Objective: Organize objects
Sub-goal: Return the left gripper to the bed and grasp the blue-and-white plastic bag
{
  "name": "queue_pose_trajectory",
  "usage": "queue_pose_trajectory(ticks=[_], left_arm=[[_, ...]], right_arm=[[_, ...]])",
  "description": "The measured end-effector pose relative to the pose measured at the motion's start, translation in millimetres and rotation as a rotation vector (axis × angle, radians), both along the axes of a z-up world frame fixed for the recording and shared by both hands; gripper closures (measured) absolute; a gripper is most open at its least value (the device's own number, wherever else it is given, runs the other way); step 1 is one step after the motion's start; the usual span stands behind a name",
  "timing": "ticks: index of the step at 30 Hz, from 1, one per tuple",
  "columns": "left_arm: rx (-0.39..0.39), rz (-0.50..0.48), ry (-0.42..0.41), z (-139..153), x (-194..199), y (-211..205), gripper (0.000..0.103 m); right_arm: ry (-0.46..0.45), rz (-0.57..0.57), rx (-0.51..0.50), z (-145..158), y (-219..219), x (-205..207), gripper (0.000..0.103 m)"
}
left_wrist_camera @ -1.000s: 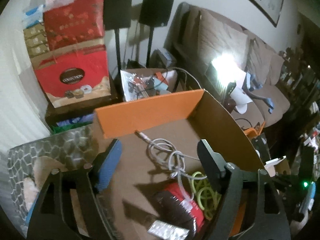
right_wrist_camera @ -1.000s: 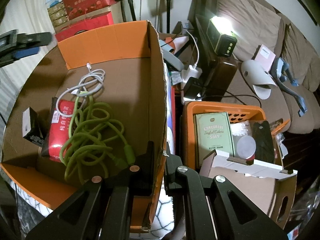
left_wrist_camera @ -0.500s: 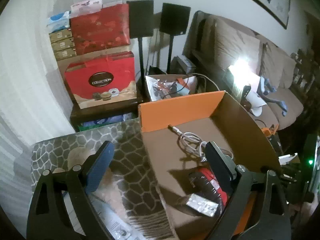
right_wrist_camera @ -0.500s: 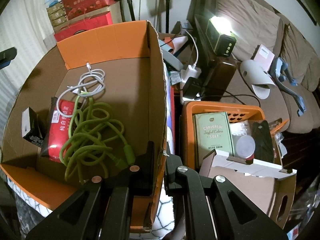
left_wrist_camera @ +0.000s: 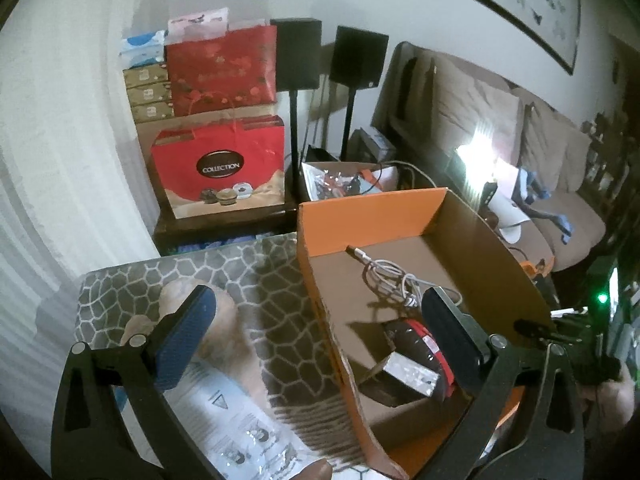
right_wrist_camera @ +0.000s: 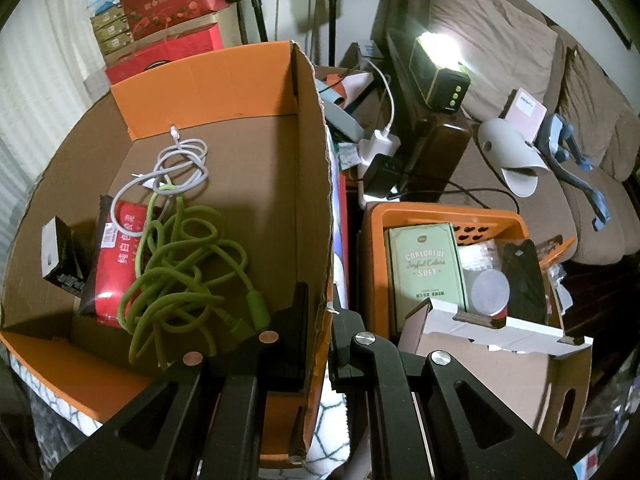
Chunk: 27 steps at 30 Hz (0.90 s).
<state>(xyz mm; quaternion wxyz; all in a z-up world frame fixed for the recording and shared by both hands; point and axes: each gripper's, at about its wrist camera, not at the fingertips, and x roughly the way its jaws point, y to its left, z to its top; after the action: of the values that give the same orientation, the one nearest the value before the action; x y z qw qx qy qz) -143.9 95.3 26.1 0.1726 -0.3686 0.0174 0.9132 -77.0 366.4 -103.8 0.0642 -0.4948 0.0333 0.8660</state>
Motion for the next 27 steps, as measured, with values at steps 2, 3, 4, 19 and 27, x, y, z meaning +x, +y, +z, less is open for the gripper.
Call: queue_pose_trajectory(ticks=[2,3,4,19,27], left_arm=[[-0.002,0.005,0.011,0.6,4.2,-4.2,0.001],[-0.007,0.009,0.018,0.9,7.0,-6.5,0.001],[-0.010,0.010,0.021,0.6,9.1,-8.6,0.003],[-0.021,0.073,-0.026,-20.2,37.3,-76.1,0.006],[0.011,0.181,-0.069,-45.0,53.3,-138.1,0.005]], right_arm=[[0.000,-0.001,0.002,-0.4,0.4,-0.1,0.096],[0.000,-0.001,0.003,-0.7,-0.4,0.0,0.096],[0.000,-0.001,0.004,-0.8,-0.7,-0.1,0.096],[-0.001,-0.001,0.008,-1.8,-2.2,-0.4,0.096],[-0.002,-0.001,0.010,-2.0,-2.3,-0.1,0.096]])
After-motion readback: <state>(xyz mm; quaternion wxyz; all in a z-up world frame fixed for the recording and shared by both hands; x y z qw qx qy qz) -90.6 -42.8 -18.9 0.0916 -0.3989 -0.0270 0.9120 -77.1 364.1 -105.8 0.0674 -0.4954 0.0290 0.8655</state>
